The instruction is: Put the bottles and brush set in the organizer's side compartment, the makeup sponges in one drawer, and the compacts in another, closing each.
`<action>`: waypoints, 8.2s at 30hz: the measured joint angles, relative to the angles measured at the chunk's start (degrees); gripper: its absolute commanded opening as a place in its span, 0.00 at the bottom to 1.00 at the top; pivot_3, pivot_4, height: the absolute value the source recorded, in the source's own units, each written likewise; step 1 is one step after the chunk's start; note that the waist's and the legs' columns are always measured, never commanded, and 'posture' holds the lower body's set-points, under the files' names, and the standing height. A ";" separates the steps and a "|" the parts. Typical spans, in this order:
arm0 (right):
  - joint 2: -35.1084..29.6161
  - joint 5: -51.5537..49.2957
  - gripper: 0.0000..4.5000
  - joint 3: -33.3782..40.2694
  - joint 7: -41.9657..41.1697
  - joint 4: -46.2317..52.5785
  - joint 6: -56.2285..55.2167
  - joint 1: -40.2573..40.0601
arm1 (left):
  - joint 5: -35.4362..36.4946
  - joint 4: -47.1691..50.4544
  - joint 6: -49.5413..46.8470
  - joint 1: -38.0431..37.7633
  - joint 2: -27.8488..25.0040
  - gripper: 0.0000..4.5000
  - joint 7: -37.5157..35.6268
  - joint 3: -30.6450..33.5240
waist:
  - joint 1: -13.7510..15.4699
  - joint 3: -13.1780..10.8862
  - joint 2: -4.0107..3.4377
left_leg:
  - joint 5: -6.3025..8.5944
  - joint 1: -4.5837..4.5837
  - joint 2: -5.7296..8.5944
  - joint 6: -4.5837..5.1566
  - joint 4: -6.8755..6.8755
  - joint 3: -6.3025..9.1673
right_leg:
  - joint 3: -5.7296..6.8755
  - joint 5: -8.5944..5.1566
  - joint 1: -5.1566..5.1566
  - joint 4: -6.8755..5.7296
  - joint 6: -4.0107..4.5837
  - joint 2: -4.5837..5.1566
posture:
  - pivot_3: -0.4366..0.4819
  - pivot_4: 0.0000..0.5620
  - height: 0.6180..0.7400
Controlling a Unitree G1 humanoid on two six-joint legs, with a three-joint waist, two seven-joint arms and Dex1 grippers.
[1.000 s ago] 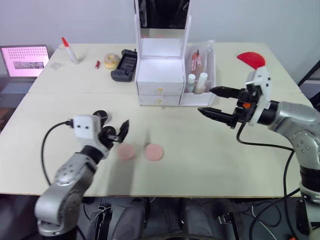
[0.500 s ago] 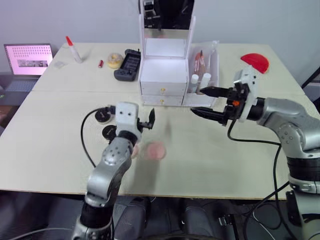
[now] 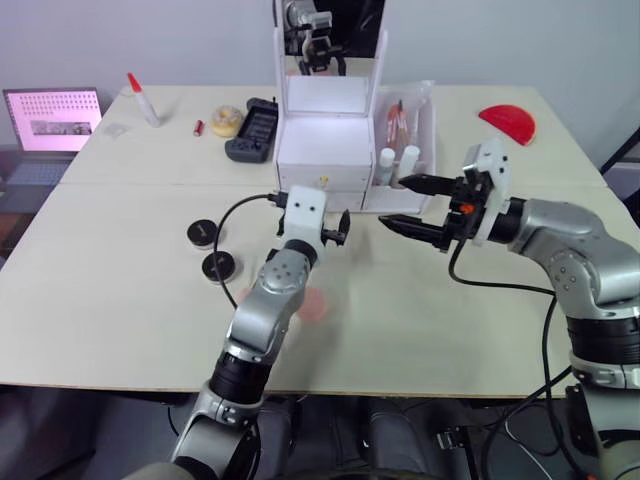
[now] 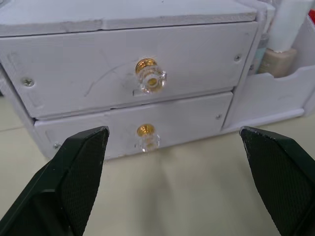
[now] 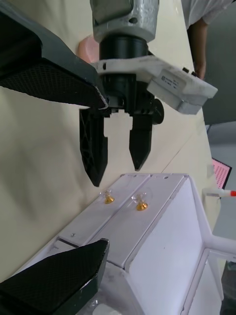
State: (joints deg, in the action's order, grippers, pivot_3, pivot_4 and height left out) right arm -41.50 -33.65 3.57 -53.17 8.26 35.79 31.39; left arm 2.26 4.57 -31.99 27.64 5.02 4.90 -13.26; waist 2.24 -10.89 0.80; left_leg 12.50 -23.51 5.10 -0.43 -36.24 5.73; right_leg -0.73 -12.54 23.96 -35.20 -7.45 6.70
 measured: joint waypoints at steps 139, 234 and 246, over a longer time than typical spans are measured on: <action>-13.42 0.34 1.00 39.92 -11.55 -2.92 -5.38 -43.64 | 24.14 -21.67 15.31 -28.58 -63.51 0.99 -74.78 47.59 | -1.73 0.00 -0.14 | 0.48 0.03 -0.92 -0.13 0.19 -1.10 | -0.02 0.03 0.50 0.23 0.54 0.13 | 0.48 0.27 0.98; -4.21 -3.05 1.00 -1.36 2.18 11.55 3.91 1.35 | 12.17 -44.99 17.87 36.44 -41.19 0.61 -85.36 3.87 | -2.18 -0.11 0.11 | 0.39 -0.01 -0.85 0.05 -0.13 -1.10 | 0.13 0.31 0.48 -0.06 0.14 -0.19 | 0.48 0.27 0.98; -4.23 -3.07 1.00 -0.90 3.39 12.48 4.74 1.30 | 8.41 -56.97 25.72 38.51 -35.67 0.61 -85.85 4.06 | -2.94 -0.12 0.13 | 0.40 -0.02 -0.85 0.06 -0.13 -1.03 | 0.14 0.32 0.50 -0.16 0.12 -0.19 | 0.48 0.27 0.98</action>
State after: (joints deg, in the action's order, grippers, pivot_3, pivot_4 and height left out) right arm -45.73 -36.72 2.67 -49.77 20.74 40.53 32.70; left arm 10.67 -52.40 -6.28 66.15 -30.65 -80.95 -9.19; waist -0.70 -11.01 0.93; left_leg 12.90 -23.53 4.25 -0.37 -36.37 4.70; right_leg -0.59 -12.21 24.47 -35.36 -7.32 6.52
